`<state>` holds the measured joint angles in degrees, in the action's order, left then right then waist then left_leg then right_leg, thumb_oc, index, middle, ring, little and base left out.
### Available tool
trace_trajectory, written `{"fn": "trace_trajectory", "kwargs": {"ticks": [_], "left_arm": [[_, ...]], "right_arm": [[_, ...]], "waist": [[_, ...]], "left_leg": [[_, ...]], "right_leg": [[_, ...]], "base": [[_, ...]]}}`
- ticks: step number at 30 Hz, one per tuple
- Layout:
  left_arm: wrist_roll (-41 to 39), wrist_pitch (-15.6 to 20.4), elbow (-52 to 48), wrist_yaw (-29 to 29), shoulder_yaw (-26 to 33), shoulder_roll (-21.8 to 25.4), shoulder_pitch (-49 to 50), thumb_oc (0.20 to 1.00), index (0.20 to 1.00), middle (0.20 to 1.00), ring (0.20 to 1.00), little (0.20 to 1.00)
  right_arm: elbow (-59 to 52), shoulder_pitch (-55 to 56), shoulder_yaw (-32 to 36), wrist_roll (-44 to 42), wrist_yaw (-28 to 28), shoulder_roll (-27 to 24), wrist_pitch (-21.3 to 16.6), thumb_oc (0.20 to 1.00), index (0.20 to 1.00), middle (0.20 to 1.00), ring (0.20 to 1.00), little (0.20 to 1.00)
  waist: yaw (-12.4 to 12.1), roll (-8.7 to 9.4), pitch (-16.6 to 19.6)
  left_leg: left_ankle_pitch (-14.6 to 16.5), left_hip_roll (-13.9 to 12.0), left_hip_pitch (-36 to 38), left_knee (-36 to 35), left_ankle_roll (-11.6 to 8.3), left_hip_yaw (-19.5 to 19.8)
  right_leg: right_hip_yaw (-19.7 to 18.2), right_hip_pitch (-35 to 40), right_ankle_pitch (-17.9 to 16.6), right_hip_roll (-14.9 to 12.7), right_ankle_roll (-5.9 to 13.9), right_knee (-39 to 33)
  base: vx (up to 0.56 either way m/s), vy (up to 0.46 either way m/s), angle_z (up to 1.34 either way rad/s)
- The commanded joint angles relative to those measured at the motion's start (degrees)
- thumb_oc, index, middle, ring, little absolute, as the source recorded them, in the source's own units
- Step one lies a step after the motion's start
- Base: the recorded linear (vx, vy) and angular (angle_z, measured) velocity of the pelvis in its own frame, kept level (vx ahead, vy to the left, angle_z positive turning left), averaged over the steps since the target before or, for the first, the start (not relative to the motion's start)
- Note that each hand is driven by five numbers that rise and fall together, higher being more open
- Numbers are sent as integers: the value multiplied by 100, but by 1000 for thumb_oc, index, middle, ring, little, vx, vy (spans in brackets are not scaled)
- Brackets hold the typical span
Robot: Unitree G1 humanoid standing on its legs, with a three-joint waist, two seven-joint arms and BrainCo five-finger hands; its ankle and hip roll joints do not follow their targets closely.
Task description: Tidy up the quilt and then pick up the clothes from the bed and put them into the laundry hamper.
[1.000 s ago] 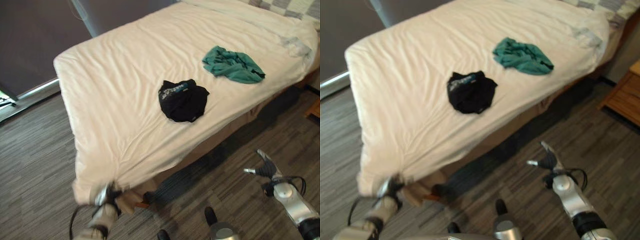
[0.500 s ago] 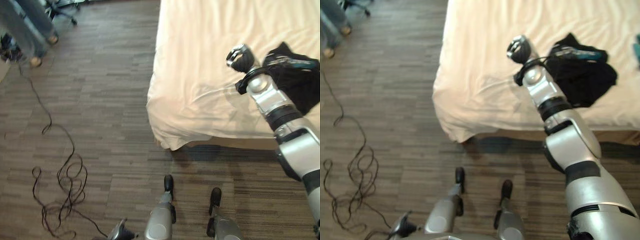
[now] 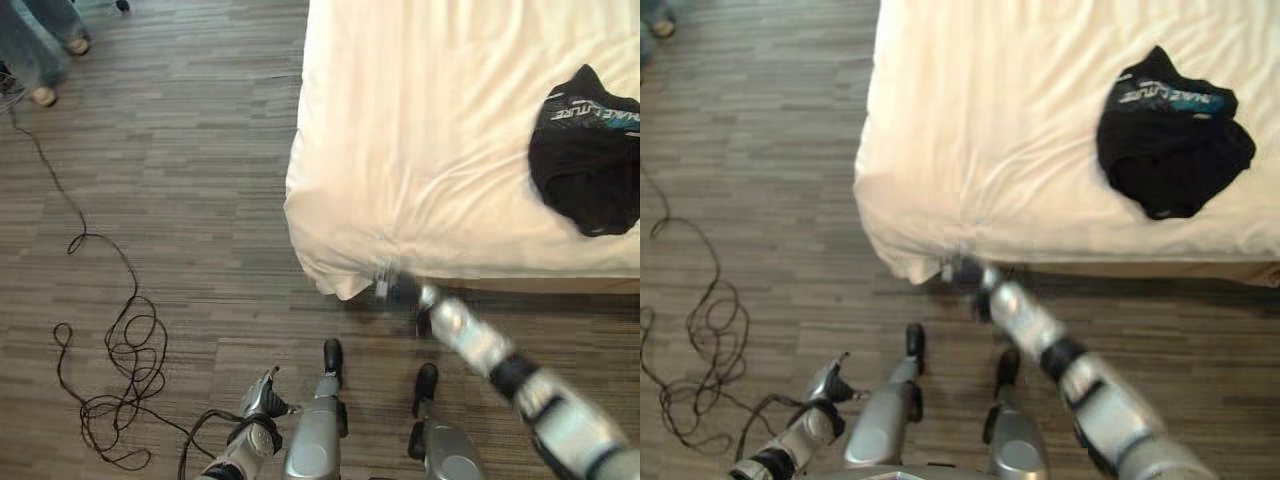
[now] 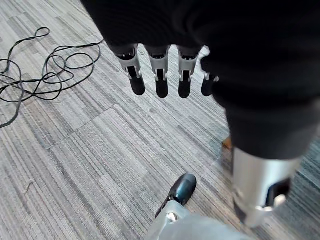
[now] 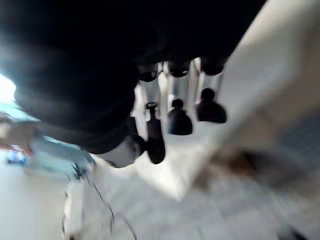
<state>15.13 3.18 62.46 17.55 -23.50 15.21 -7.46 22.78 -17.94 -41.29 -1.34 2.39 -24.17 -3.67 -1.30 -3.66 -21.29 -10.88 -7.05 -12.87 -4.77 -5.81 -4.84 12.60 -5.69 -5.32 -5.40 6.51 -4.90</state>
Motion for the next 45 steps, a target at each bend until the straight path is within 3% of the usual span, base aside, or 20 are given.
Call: {"fn": "trace_trajectory", "kwargs": {"ticks": [1, 2, 5, 8, 10, 13, 14, 18, 23, 26, 31, 33, 34, 37, 38, 39, 41, 42, 44, 45], "left_arm": [[315, -182, 468, 29, 131, 41, 58, 1000, 1000, 1000, 1000, 1000], [459, -224, 575, -27, 370, 97, 205, 1000, 1000, 1000, 1000, 1000], [529, -248, 638, -91, 454, 74, 306, 1000, 1000, 1000, 1000, 1000], [700, -220, 436, -53, 175, 53, 201, 1000, 1000, 1000, 1000, 1000], [706, -196, 315, -58, 33, 58, 141, 1000, 1000, 1000, 1000, 1000], [493, -104, 4, -51, -203, 156, -111, 1000, 1000, 1000, 1000, 1000], [295, -44, -66, -75, -275, 215, -238, 1000, 1000, 1000, 1000, 1000], [272, 148, -262, -214, -642, 330, -554, 1000, 1000, 1000, 1000, 1000], [25, 122, -172, -445, -584, 169, -709, 1000, 1000, 1000, 1000, 1000], [60, 45, -12, -479, -415, 161, -797, 1000, 1000, 1000, 1000, 1000], [109, -94, 276, -560, -135, 184, -732, 1000, 1000, 1000, 1000, 1000], [136, -155, 449, -673, 67, 286, -608, 1000, 1000, 1000, 1000, 1000], [140, -190, 480, -717, 130, 317, -532, 1000, 1000, 1000, 1000, 1000], [160, -238, 611, -805, 343, 310, -252, 1000, 1000, 1000, 1000, 1000], [197, -262, 690, -844, 393, 298, -178, 1000, 1000, 1000, 1000, 1000], [223, -279, 767, -871, 435, 289, -110, 1000, 1000, 1000, 1000, 1000], [371, -276, 933, -950, 495, 292, 2, 1000, 1000, 1000, 1000, 1000], [345, -282, 988, -956, 559, 274, 16, 1000, 1000, 1000, 1000, 1000], [341, -332, 921, -927, 574, 297, 37, 1000, 1000, 1000, 1000, 1000], [280, -329, 873, -899, 601, 277, 31, 1000, 1000, 1000, 1000, 1000]], "right_arm": [[-785, -76, 307, -463, 339, -260, -695, 200, 200, 200, 200, 200], [-1598, 298, 683, -369, 369, -669, -913, 200, 200, 200, 200, 200], [-2306, 237, 1030, -44, 142, -980, -1012, 200, 200, 200, 200, 200], [-2776, -1059, 1417, 1426, -1066, -1242, -1007, 200, 200, 200, 200, 200], [-2625, -1550, 1383, 1576, -1254, -1262, -941, 200, 200, 200, 200, 200], [-1464, -2888, 1040, 1785, -1695, -1402, -592, 200, 200, 200, 200, 200], [-471, -3490, 850, 1785, -1793, -1510, -344, 200, 200, 200, 200, 200], [1858, -4065, 401, 1776, -1764, -1381, -65, 200, 200, 200, 200, 200], [3897, -2707, 1037, 1399, -1429, -896, 234, 200, 200, 200, 200, 200], [4481, -1328, 1894, 1121, -1290, -626, 406, 200, 200, 200, 200, 200], [4759, 386, 2785, 774, -1177, -135, 543, 200, 200, 200, 200, 200], [4929, 1204, 3016, 878, -1056, 135, 595, 200, 200, 200, 200, 200], [4939, 1401, 3105, 914, -1062, 175, 605, 1000, 1000, 1000, 1000, 1000], [5033, 1674, 3171, 1022, -1069, 281, 616, 1000, 1000, 1000, 1000, 1000], [5021, 1718, 3138, 1057, -1080, 348, 608, 1000, 1000, 1000, 1000, 1000], [5042, 1767, 3133, 1038, -1074, 396, 603, 1000, 1000, 1000, 1000, 1000], [5035, 1855, 3047, 1025, -1029, 498, 570, 1000, 1000, 1000, 1000, 1000], [4951, 1789, 3008, 1018, -1034, 478, 560, 1000, 1000, 1000, 1000, 1000], [4676, 1752, 2869, 1025, -1065, 523, 551, 1000, 1000, 1000, 1000, 1000], [4591, 1676, 2811, 1022, -1086, 501, 548, 1000, 1000, 1000, 1000, 1000]], "waist": [[54, 314, -48], [212, 413, 90], [286, 456, 207], [362, 453, 262], [347, 442, 243], [271, 378, 101], [209, 332, 12], [156, 264, -157], [191, 132, -252], [333, 120, -252], [657, 272, -133], [858, 448, -5], [872, 508, 51], [815, 546, 304], [839, 550, 395], [889, 569, 495], [1012, 556, 720], [989, 545, 744], [873, 692, 674], [786, 759, 663]], "left_leg": [[861, -7, 517, -23, -176, -233], [978, -18, 715, -23, -148, -355], [1077, -12, 903, -23, -104, -497], [1189, 1, 1118, -23, -13, -725], [1157, 18, 1086, -23, -1, -733], [1059, 63, 944, -23, 5, -708], [1006, 111, 826, -21, 14, -686], [1022, 194, 648, 111, 38, -647], [1082, 309, 430, 343, 92, -586], [1156, 381, 460, 379, 150, -569], [1261, 413, 855, 121, 216, -762], [1402, 210, 1325, 5, 185, -1222], [1445, 104, 1494, 16, 157, -1469], [1489, -153, 1875, 66, 62, -2130], [1471, -228, 1955, 98, 61, -2303], [1508, -262, 2021, 150, 57, -2424], [1455, -459, 2129, 685, -49, -2593], [1064, -670, 2098, 1402, -250, -2592], [485, -1175, 1698, 3112, -385, -2146], [463, -1214, 1477, 3607, -308, -1875]], "right_leg": [[-138, -160, 573, -259, 309, 118], [-193, -50, 614, -257, 334, 123], [-316, 17, 631, -261, 366, 138], [-576, 5, 633, -262, 370, 186], [-612, -66, 610, -264, 362, 205], [-667, -289, 580, -297, 356, 283], [-686, -409, 559, -323, 350, 317], [-713, -535, 568, -401, 355, 428], [-660, -621, 578, -544, 387, 577], [-664, -599, 626, -623, 421, 687], [-732, -619, 697, -622, 506, 1054], [-291, -676, 722, -578, 486, 1390], [213, -649, 754, -631, 402, 1496], [1807, -434, 933, -817, 209, 1781], [1993, -434, 945, -815, 158, 1856], [1935, -400, 981, -756, 132, 1729], [1446, -179, 1154, -276, -35, 1325], [1327, -12, 1241, -79, -125, 1158], [972, 391, 1358, 245, -385, 874], [772, 535, 1384, 339, -468, 731]], "base": [[141, 79, -36], [101, 56, -33], [57, 48, -58], [15, 94, -56], [-50, 26, -52], [-81, 25, 0], [-104, 48, 11], [-49, 35, 10], [-20, 47, 16], [30, 48, 19], [86, 18, 0], [195, -55, -50], [237, -91, -129], [200, -121, -200], [191, -168, -152], [247, -246, -163], [327, -310, -188], [358, -367, -146], [326, -405, -126], [298, -294, -152]]}}
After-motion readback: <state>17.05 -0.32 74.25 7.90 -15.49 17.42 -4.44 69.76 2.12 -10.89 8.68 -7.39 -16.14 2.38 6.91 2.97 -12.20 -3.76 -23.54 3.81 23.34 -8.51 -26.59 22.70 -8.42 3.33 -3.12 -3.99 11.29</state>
